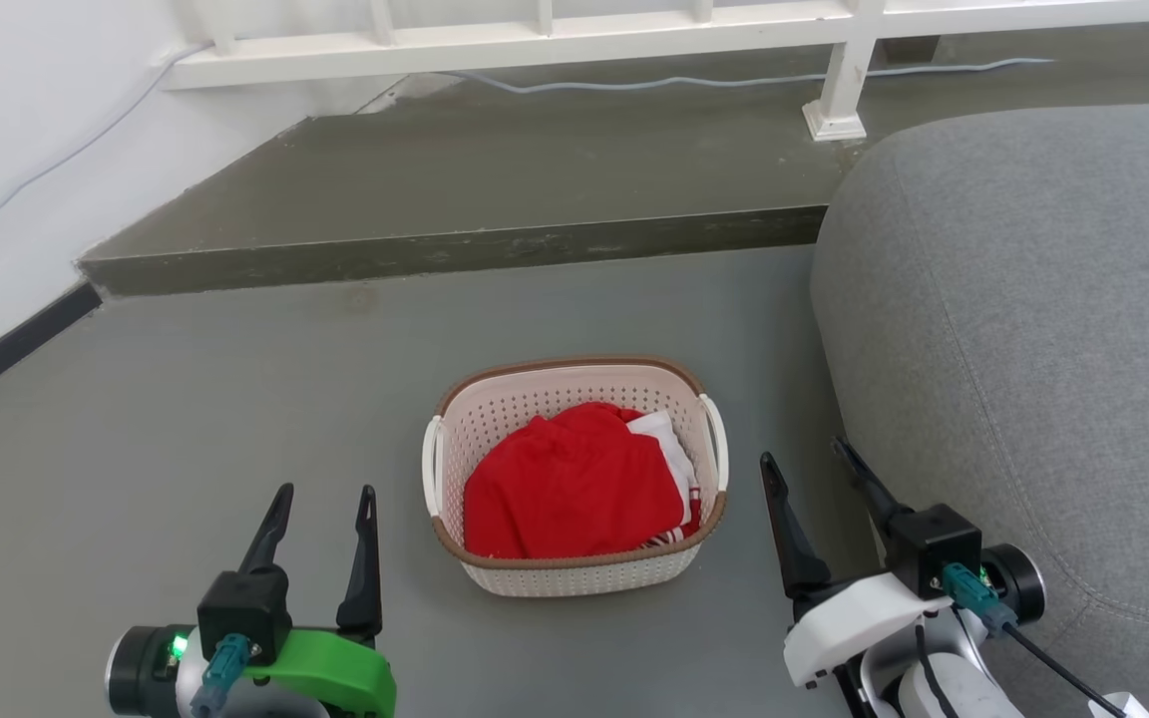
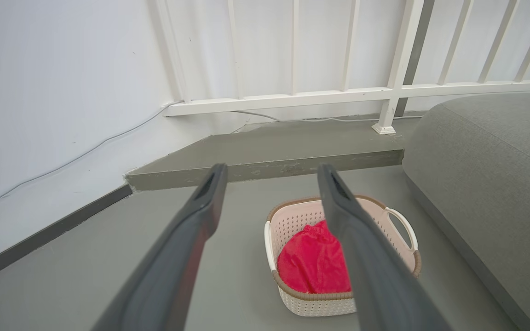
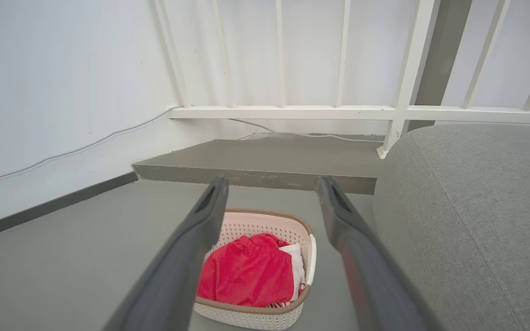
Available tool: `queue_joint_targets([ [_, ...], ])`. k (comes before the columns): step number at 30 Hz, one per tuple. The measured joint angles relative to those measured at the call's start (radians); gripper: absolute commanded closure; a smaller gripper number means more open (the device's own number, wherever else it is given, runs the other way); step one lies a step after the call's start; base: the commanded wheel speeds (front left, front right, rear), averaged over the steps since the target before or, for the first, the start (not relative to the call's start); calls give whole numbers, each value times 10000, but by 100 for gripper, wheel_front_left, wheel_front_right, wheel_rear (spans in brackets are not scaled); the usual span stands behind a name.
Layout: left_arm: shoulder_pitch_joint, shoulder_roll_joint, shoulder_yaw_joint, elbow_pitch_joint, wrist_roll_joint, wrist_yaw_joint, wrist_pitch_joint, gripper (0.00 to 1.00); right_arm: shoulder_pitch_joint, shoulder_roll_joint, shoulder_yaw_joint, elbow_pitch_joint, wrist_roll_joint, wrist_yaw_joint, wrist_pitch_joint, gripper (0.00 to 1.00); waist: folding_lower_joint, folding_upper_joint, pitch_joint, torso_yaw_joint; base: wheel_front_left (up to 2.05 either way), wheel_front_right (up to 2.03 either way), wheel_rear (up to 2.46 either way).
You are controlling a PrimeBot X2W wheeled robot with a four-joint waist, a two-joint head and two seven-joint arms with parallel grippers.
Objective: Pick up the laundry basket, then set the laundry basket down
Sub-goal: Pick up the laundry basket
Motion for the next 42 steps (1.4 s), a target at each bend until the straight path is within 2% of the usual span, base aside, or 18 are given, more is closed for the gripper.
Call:
queue_joint_targets([
  [9, -2, -10, 84, -115, 13, -2, 0, 0, -34, -2, 96, -121, 42, 0, 0, 0, 0, 0, 415, -13, 0, 0, 0],
  [18, -134, -13, 165, -224, 61, -17, 0, 0, -653, -2, 88, -263, -46, 0, 0, 0, 0, 0, 1318, -59, 0, 0, 0],
  [22, -504, -4, 171, -213, 73, -174, 0, 0, -995, -4, 8, -247, -56, 0, 0, 0, 0, 0, 1801, -84, 0, 0, 0],
  [29, -1228, 61, 499, -2, 69, -188, 0, 0, -1774, -13, -155, -59, -52, 0, -12, 0, 0, 0, 2679, -150, 0, 0, 0],
  [42, -2925, 25, 391, 993, 69, -453, 2, 0, -3523, -75, -249, 951, 61, 0, -13, 0, 1, 0, 4362, -279, 0, 0, 0],
])
